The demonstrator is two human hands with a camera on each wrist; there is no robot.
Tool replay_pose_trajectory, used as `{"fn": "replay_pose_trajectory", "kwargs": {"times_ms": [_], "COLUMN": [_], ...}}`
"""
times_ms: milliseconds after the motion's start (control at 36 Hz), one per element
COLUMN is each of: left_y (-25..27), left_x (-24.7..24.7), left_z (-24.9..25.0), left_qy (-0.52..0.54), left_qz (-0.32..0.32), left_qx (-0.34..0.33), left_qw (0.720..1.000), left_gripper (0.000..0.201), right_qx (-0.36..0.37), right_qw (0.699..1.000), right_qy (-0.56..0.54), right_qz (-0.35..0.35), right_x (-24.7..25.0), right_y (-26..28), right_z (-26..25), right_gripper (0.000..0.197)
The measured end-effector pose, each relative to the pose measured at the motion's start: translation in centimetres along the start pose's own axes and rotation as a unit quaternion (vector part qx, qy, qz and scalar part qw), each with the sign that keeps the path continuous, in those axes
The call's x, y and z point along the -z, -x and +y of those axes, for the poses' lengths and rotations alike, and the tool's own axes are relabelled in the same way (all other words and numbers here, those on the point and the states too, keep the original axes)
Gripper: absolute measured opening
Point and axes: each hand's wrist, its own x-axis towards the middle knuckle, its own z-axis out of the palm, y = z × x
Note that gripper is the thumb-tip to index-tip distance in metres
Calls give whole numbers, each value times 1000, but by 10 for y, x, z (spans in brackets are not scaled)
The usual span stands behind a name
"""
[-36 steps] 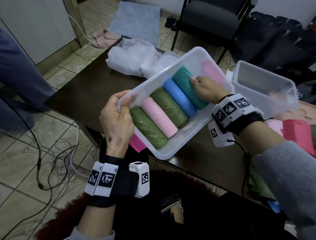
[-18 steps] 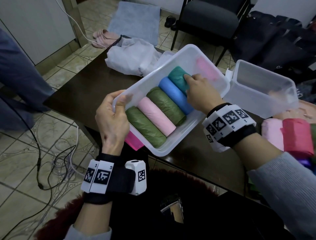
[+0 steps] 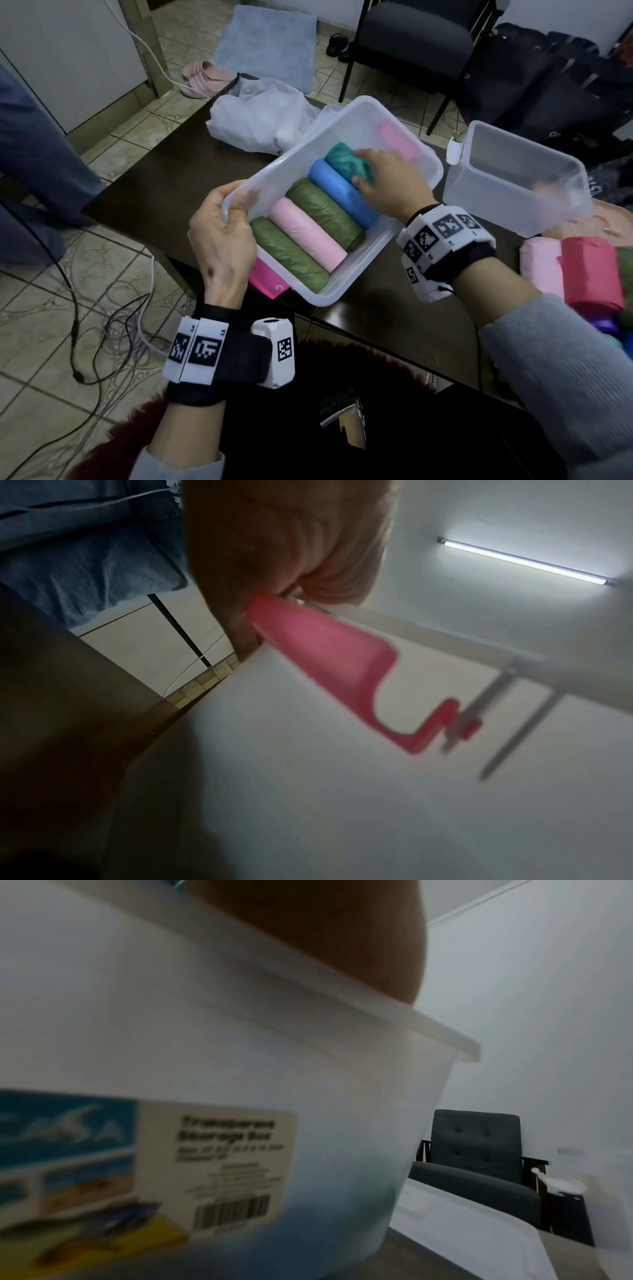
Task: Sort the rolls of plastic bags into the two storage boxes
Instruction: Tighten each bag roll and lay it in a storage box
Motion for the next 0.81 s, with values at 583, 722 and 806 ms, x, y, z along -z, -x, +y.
{"fn": "replay_pose_trajectory", "kwargs": {"times_ms": [583, 722, 806], "left_y": [-13, -18, -18], "left_x": [-6, -6, -6], "left_z": [4, 0, 0], "left_qy": [-44, -48, -54], "left_qz": [34, 38, 32], "left_qx": [69, 98, 105], "left_qw": [996, 993, 993], "left_gripper": [23, 21, 20], "right_qx": [-307, -272, -253], "right_qw": [651, 645, 650], "right_qy": [-678, -702, -706], "right_qz": [145, 135, 126], "right_x": [-43, -47, -48], "right_y": [1, -1, -1], "right_z": [6, 2, 1], "right_gripper": [30, 35, 49]}}
